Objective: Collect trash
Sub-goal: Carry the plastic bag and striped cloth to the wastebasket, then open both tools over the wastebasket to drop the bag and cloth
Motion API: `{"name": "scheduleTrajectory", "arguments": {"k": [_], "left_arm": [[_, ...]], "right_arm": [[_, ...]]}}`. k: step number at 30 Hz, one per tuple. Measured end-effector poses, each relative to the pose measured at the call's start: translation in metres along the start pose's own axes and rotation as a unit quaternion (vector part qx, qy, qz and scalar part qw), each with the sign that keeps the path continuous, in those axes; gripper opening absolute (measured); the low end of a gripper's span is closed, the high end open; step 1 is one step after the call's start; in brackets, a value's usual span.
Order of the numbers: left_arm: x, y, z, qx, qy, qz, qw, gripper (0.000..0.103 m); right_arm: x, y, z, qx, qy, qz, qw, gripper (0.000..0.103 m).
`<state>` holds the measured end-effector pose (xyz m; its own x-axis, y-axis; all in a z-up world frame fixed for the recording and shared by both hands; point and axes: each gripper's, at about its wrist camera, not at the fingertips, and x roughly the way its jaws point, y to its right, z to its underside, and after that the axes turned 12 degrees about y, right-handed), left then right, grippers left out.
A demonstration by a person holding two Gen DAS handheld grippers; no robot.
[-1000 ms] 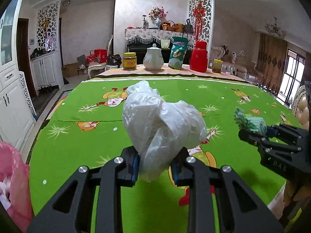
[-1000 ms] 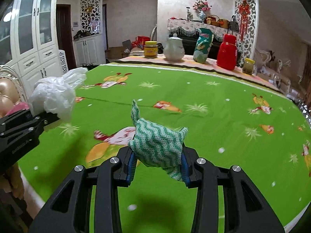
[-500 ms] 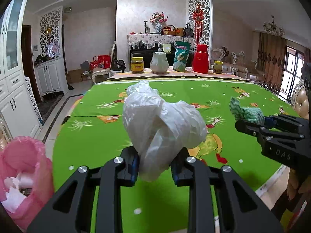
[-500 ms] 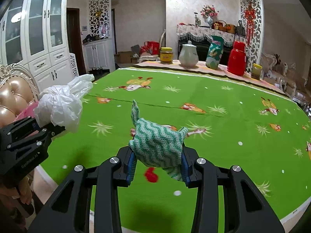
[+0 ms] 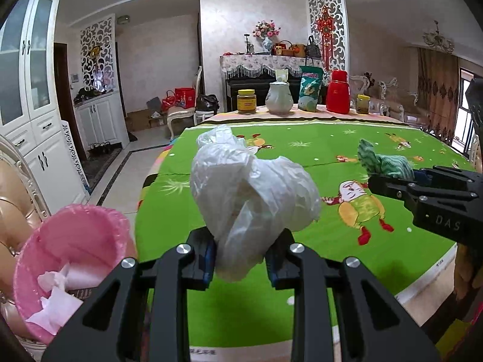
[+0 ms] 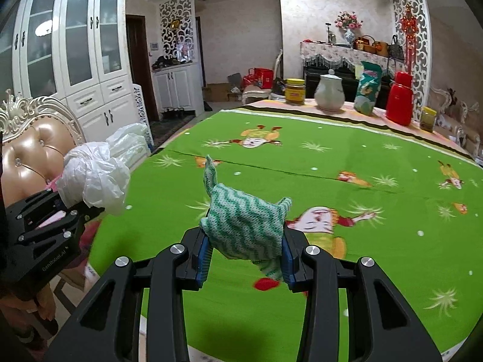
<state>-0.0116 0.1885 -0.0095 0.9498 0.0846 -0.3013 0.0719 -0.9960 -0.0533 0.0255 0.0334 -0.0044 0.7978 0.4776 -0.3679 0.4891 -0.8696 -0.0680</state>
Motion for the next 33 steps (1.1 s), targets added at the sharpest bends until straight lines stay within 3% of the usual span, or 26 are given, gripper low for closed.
{"name": "scheduleTrajectory", "arguments": {"k": [12, 23, 28, 33], "left_arm": [[-0.043, -0.043, -0.008, -0.004, 0.04, -0.021, 0.999, 0.026], [-0.081, -0.126, -0.007, -0.024, 0.051, -0.082, 0.9951, 0.027], [-0.087, -0.169, -0.002, -0.039, 0.041, -0.119, 0.9913, 0.027], [-0.088, -0.202, 0.008, -0.057, 0.019, -0.127, 0.9901, 0.028]], "right_arm": [[-0.018, -0.054, -0.018, 0.008, 0.053, -0.038, 0.998, 0.038], [0.006, -0.12, -0.017, -0.023, 0.042, -0.099, 0.994, 0.038], [0.021, -0.158, -0.019, -0.049, 0.035, -0.124, 0.99, 0.038], [0.039, -0.196, -0.019, -0.069, 0.022, -0.151, 0.986, 0.039]]}}
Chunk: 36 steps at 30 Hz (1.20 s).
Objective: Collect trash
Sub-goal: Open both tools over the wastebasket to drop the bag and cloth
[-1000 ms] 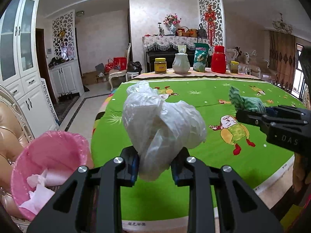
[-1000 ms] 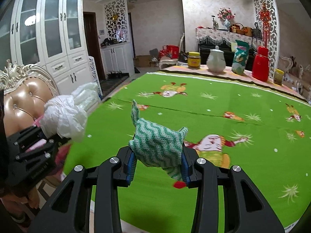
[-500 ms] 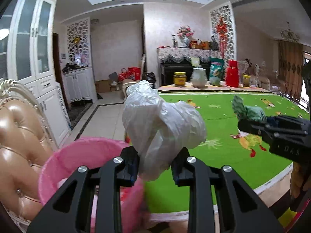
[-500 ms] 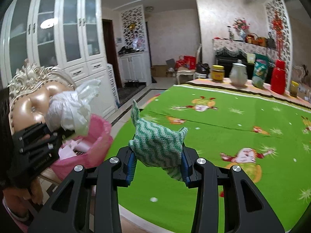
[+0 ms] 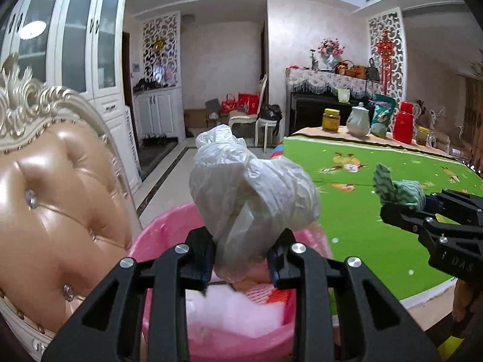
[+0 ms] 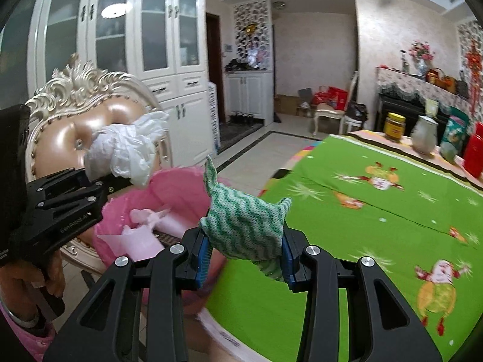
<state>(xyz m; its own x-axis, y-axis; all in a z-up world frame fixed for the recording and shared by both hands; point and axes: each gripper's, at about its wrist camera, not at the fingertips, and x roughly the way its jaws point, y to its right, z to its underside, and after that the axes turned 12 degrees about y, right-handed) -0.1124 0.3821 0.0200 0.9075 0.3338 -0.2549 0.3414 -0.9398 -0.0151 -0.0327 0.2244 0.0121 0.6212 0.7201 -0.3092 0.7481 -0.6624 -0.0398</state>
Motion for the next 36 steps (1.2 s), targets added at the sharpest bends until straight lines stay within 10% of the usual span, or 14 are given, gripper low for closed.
{"name": "scheduleTrajectory", "arguments": {"k": [20, 25, 36], "left_arm": [[0.055, -0.035, 0.026, -0.015, -0.061, 0.017, 0.9979, 0.035], [0.059, -0.042, 0.028, -0.011, -0.058, -0.009, 0.9982, 0.062], [0.019, -0.046, 0.017, 0.021, 0.004, -0.074, 0.997, 0.097]], "right_arm": [[0.075, -0.04, 0.008, -0.008, -0.062, -0.061, 0.996, 0.043], [0.073, -0.043, 0.012, -0.015, -0.053, -0.068, 0.996, 0.064], [0.042, -0.029, -0.004, 0.02, -0.012, -0.065, 0.998, 0.074]]}}
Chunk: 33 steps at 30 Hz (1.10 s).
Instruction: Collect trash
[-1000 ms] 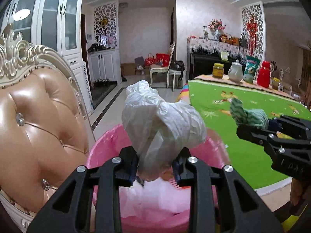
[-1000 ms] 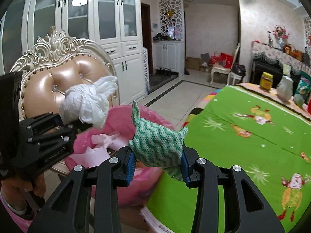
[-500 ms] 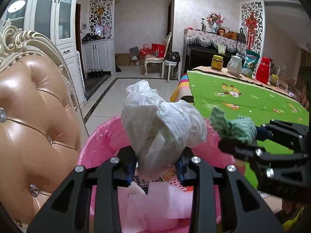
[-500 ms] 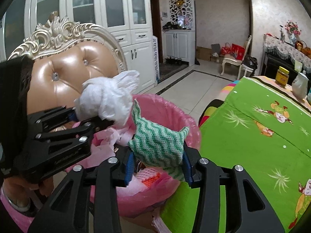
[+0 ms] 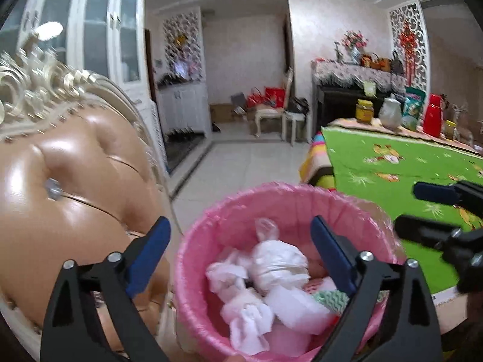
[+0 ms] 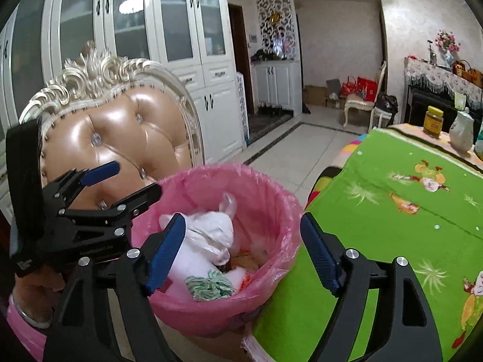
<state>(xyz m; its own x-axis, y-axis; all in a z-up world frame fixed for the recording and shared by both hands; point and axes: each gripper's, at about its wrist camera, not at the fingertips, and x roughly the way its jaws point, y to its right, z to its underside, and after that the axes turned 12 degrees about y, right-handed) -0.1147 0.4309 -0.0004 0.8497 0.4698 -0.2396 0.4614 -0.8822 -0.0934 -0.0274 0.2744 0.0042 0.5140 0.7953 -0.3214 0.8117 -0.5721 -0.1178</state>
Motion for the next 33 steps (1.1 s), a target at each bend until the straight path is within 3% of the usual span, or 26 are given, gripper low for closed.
{"name": "scheduleTrajectory", "arguments": {"k": [2, 5, 8, 15, 24, 28, 33], "left_arm": [[-0.02, -0.001, -0.007, 0.011, 0.037, -0.028, 0.9989, 0.098], [-0.042, -0.002, -0.016, 0.017, 0.06, -0.053, 0.9967, 0.099], [-0.064, -0.001, -0.025, 0.014, 0.072, -0.059, 0.9956, 0.099], [-0.094, 0.007, -0.021, 0.003, 0.037, -0.054, 0.9978, 0.099], [-0.126, 0.044, 0.023, 0.014, -0.022, -0.001, 0.9997, 0.099], [-0.131, 0.057, 0.031, 0.012, -0.014, 0.002, 0.9998, 0.099], [-0.136, 0.056, 0.033, -0.008, -0.001, -0.009, 0.9999, 0.099]], "right_arm": [[-0.015, 0.003, -0.007, 0.004, 0.014, 0.003, 1.0, 0.079], [-0.042, 0.008, -0.02, 0.014, 0.036, 0.013, 0.999, 0.086], [-0.069, 0.009, -0.028, 0.016, 0.054, 0.009, 0.998, 0.086], [-0.114, 0.004, -0.017, -0.009, 0.057, 0.01, 0.998, 0.086], [-0.125, 0.006, 0.036, -0.007, 0.02, 0.008, 1.0, 0.086], [-0.127, 0.003, 0.05, -0.038, 0.018, 0.022, 0.999, 0.086], [-0.125, 0.01, 0.052, -0.029, 0.015, 0.019, 0.999, 0.086]]}}
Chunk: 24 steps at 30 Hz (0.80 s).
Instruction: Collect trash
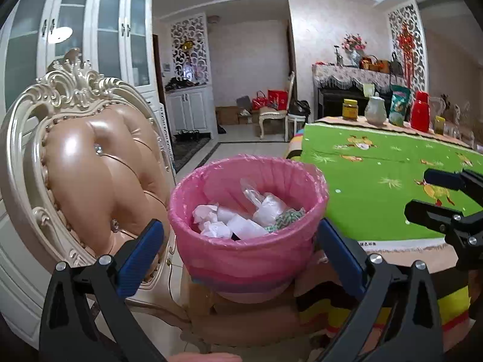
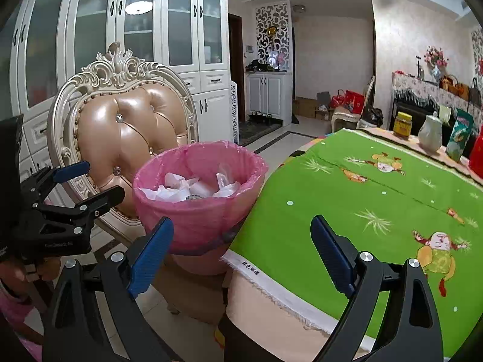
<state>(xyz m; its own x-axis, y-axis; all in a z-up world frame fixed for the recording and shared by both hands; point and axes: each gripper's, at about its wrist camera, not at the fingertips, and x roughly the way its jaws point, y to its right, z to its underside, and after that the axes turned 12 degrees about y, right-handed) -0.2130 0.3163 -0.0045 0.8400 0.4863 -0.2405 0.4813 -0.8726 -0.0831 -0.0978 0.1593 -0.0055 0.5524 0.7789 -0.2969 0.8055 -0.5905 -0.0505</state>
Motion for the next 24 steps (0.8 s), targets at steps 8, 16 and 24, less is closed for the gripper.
{"name": "scheduleTrajectory", "arguments": {"k": [8, 16, 24], "left_arm": [[0.0, -0.007, -0.003, -0.011, 0.008, -0.01, 0.9999, 0.099], [0.002, -0.017, -0.013, -0.023, 0.015, -0.024, 0.9993, 0.099], [0.006, -0.025, -0.016, -0.032, 0.01, -0.035, 0.9988, 0.099]], "right_arm": [[0.008, -0.008, -0.007, 0.005, 0.003, -0.002, 1.0, 0.086], [0.015, -0.019, -0.024, -0.003, 0.017, -0.004, 1.0, 0.086], [0.022, -0.018, -0.027, 0.002, 0.012, -0.001, 1.0, 0.086]]}}
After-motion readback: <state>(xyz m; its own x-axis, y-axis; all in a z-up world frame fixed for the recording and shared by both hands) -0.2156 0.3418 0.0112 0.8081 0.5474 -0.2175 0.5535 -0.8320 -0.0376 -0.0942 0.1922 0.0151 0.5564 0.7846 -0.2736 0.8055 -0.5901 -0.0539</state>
